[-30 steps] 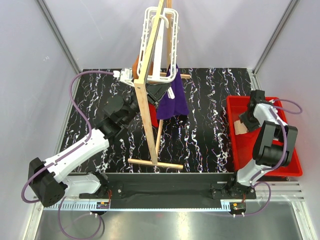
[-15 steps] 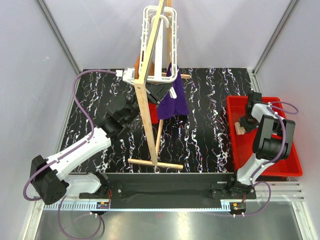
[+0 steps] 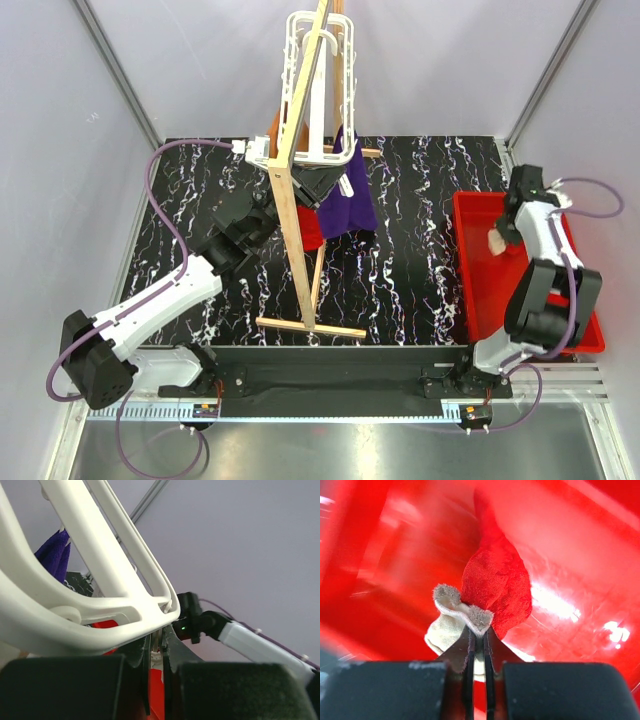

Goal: Clip the socks to the hanger
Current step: Pick up the sock from the bin, then clamp the sock onto the hanger.

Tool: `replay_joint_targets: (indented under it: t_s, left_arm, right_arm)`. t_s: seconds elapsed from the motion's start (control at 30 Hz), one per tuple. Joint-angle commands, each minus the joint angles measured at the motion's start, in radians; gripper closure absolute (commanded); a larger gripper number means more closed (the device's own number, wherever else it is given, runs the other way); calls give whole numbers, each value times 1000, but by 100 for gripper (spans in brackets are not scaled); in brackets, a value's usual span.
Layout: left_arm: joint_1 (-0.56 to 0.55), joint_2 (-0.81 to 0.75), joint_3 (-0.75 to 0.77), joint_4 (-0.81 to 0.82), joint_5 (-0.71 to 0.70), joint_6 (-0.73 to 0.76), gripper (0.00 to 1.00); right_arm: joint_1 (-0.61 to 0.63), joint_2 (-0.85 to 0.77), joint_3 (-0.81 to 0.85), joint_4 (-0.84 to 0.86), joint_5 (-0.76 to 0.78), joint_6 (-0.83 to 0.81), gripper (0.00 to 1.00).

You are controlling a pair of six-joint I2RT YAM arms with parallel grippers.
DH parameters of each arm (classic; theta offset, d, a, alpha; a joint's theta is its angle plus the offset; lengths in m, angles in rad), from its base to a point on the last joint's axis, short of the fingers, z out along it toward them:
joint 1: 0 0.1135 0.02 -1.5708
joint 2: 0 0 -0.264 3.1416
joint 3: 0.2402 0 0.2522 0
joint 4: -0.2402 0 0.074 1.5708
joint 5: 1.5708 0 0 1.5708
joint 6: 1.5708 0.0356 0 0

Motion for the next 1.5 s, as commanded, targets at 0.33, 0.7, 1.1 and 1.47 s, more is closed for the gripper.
replay_joint_targets:
  t_s: [0.33, 0.7, 1.1, 1.47]
  left_arm:
    - [-5, -29, 14, -4, -6, 4, 100]
    - [-7, -59, 23, -27, 36, -15, 100]
    - [-5, -60, 24, -33, 56, -16, 100]
    - [-7, -46, 26, -24, 67, -19, 100]
  right_arm:
    - [312, -409, 171, -30, -405, -304, 100]
    - [708, -456, 142, 47, -951, -536, 100]
    - [790, -272, 445, -96, -977, -499, 100]
    - [791, -233, 498, -98, -1018, -464, 100]
